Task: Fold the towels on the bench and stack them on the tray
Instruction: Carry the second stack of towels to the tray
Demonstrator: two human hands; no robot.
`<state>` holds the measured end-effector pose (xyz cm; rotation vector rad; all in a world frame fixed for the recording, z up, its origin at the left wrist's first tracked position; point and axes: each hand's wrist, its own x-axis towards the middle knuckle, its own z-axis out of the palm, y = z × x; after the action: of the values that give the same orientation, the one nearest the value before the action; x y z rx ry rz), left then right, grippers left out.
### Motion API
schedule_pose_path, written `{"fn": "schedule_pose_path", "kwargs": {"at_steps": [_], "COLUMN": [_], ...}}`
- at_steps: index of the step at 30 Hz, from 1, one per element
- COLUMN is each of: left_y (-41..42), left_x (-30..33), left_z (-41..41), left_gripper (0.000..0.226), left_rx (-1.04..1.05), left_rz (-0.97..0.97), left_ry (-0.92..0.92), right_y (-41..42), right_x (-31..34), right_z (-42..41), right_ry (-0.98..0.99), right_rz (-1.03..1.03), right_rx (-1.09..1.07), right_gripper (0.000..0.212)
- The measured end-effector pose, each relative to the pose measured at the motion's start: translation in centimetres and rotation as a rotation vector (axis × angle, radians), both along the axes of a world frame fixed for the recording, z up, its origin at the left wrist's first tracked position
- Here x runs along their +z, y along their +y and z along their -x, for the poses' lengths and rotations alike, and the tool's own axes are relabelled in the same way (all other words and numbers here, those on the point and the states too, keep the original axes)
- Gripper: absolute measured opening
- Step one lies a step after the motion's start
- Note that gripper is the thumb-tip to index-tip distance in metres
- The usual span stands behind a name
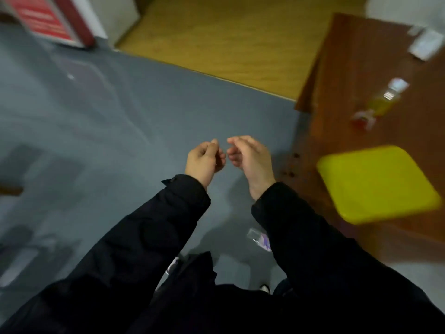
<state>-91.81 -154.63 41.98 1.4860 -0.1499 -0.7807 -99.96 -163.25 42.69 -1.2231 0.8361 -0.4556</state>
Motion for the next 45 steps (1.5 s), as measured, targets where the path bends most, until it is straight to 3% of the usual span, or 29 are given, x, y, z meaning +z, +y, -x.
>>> {"fn": "schedule_pose_path", "kwargs": {"at_steps": [8,20,26,34,45], "left_y": [20.7,42.1,49.8,61.7,77.4], "left_x": [2.7,-1.5,-2.4,-0.8,-4.1], "left_z": [-23.7,-46.3,-59.1,-71.9,-91.9], "left_gripper": [0.039,0.039,0.031,0.032,0.028], "left_rx": [0.455,0.883,1.066,1.322,1.342], "left_rz": [0.049,0.038,0.049,0.004,0.028], "left_ry": [-0.056,-0.029,0.108,0.099,0.110], "right_y": [18.2,37.5,46.4,59.7,76.7], "right_x": [2.2,0.7,-2.8,-1.3,-4.5], "right_z": [-27.7,-56.3,-72.0,-87.5,-107.4], "right_ry": [-0.017,-0.033,0.043,0.058,0.139], "right_rz": [0.082,0.082,-0.011,-0.078,-0.028], "right_rx": [0.449,1.001,1.189,1.395,1.458], "right_gripper": [0.018,0.019,0.017,0.018,0.016]}}
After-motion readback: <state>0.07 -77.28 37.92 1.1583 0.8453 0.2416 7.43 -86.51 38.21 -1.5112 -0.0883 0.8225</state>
